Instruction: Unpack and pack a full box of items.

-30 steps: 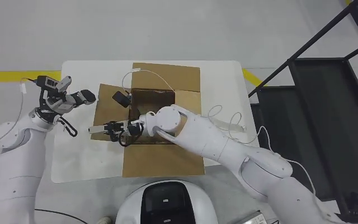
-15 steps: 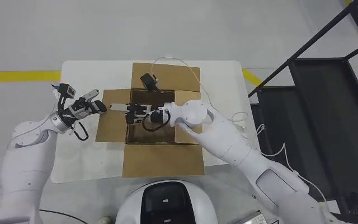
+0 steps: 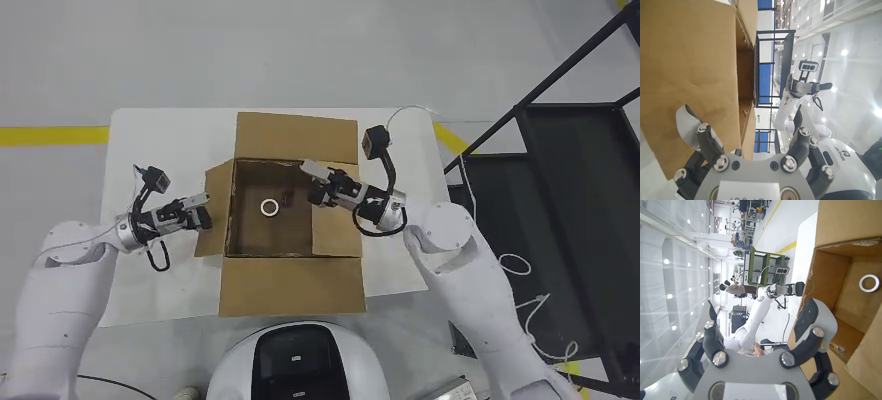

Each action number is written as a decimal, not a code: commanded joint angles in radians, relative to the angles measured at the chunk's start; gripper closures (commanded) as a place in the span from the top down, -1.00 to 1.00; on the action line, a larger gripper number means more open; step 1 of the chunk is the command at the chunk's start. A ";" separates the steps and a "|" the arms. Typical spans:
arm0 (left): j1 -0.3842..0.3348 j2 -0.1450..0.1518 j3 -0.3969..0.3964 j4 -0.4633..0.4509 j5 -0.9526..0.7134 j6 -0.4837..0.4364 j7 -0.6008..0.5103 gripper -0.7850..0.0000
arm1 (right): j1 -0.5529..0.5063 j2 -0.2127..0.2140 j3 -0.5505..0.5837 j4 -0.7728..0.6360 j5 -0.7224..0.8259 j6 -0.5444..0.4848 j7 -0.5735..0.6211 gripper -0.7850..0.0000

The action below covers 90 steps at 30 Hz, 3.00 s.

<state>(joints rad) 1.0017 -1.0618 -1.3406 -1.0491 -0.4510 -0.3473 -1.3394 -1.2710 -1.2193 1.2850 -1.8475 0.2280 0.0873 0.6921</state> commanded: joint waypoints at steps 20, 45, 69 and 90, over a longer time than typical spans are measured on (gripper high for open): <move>-0.172 -0.033 0.164 -0.250 -0.028 0.032 0.106 1.00 | -0.256 0.049 0.293 -0.118 0.068 -0.069 0.116 1.00; -0.329 -0.086 0.344 -0.300 0.213 -0.045 0.210 1.00 | -0.352 0.062 0.350 -0.145 0.110 -0.122 0.066 1.00; -0.348 -0.204 0.607 -0.015 0.119 -0.109 0.435 1.00 | -0.322 0.072 0.264 -0.068 0.166 -0.027 0.181 1.00; -0.325 -0.276 0.669 0.084 0.134 -0.113 0.616 1.00 | -0.310 0.076 0.128 -0.107 0.171 0.104 0.236 1.00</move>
<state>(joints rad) 0.6823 -1.3336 -0.6653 -0.9694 -0.2928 -0.4433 -0.7212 -1.5838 -1.1434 1.4249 -1.9541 0.3950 0.1775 0.9173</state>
